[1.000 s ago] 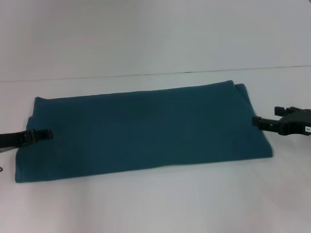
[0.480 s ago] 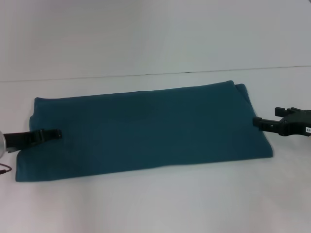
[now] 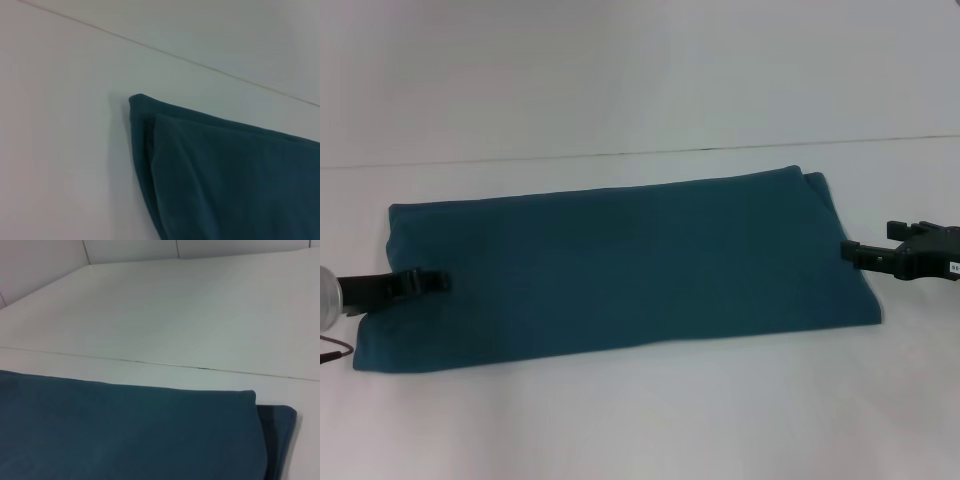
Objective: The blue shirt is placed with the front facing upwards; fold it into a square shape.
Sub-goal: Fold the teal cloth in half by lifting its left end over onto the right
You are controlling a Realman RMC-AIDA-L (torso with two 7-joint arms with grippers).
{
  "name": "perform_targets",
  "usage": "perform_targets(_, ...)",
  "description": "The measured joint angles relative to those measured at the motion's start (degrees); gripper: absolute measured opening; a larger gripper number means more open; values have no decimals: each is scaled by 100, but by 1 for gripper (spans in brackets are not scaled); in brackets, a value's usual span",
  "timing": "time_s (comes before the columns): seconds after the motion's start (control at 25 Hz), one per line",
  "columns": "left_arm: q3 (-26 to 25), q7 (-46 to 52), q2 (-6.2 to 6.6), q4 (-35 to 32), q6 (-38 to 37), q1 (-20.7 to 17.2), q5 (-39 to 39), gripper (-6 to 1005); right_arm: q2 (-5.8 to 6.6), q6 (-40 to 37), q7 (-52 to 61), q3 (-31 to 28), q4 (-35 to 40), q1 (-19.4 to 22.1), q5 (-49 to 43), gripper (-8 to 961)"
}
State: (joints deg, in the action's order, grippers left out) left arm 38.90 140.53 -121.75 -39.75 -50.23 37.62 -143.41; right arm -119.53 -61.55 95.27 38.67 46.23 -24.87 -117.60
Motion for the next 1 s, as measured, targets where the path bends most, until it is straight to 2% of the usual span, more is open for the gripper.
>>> perform_targets(0.28, 8, -32, -5, 7, -1, -3, -42, 490, 0, 10, -15, 0, 0, 0, 0, 914)
perform_targets(0.92, -2, -105, -6, -110, 16, -22, 4, 92, 0, 3, -18, 0, 1, 0, 0, 914)
perform_targets(1.0, -2, -105, -12, -206, -32, -56, 7, 92, 0, -22, -18, 0, 1, 0, 0, 914)
